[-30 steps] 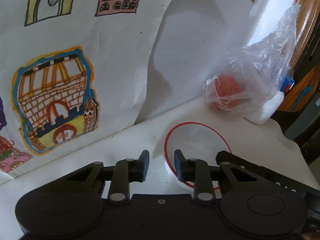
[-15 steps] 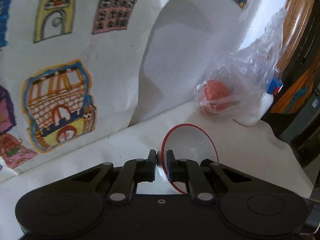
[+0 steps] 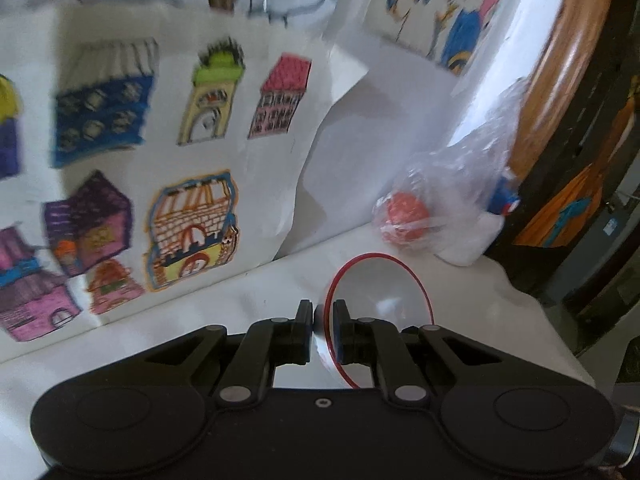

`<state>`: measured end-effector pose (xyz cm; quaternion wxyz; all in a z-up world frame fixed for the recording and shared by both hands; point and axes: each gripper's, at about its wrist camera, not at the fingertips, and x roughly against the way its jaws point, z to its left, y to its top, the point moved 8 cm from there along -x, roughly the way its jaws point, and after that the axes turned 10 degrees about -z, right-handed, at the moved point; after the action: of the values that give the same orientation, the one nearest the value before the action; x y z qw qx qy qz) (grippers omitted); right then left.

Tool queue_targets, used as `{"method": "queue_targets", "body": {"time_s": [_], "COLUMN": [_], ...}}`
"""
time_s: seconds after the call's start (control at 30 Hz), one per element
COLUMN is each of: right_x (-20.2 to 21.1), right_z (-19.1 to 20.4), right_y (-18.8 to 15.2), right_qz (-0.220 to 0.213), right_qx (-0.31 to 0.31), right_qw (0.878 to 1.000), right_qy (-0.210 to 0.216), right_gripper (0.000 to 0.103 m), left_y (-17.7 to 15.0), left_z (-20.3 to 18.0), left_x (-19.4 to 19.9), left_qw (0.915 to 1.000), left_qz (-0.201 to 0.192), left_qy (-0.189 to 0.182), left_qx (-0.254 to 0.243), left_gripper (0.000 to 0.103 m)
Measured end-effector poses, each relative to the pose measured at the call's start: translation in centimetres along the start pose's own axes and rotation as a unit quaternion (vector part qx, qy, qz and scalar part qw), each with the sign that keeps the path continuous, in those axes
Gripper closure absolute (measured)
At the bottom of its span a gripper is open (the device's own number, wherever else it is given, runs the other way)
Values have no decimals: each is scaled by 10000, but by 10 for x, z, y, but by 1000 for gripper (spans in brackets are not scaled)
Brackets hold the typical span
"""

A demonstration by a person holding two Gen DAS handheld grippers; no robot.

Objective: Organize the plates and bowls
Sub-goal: 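Lift the white bowl with both tools and carry it toward the steel stack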

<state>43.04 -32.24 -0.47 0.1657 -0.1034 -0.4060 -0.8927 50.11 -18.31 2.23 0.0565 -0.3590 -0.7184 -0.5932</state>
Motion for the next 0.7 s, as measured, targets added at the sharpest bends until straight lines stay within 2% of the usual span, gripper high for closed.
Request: {"method": "queue_targets", "body": {"time_s": [0.33, 0.7], "right_x": [73, 137], "right_z": [50, 91], "right_y": [-13, -65], "right_qz": [155, 523], "right_qx": [399, 697], "right_qw": [9990, 9957], "right_qy": [124, 299], "right_gripper": [94, 93], "left_y": [-6, -42], "left_z": [-2, 12], "left_x": [100, 189], "left_qw": [9993, 9984], "left_qz": [-291, -364], "left_qy": [-218, -357], "left_qx": [80, 228], "left_gripper": [93, 93]}}
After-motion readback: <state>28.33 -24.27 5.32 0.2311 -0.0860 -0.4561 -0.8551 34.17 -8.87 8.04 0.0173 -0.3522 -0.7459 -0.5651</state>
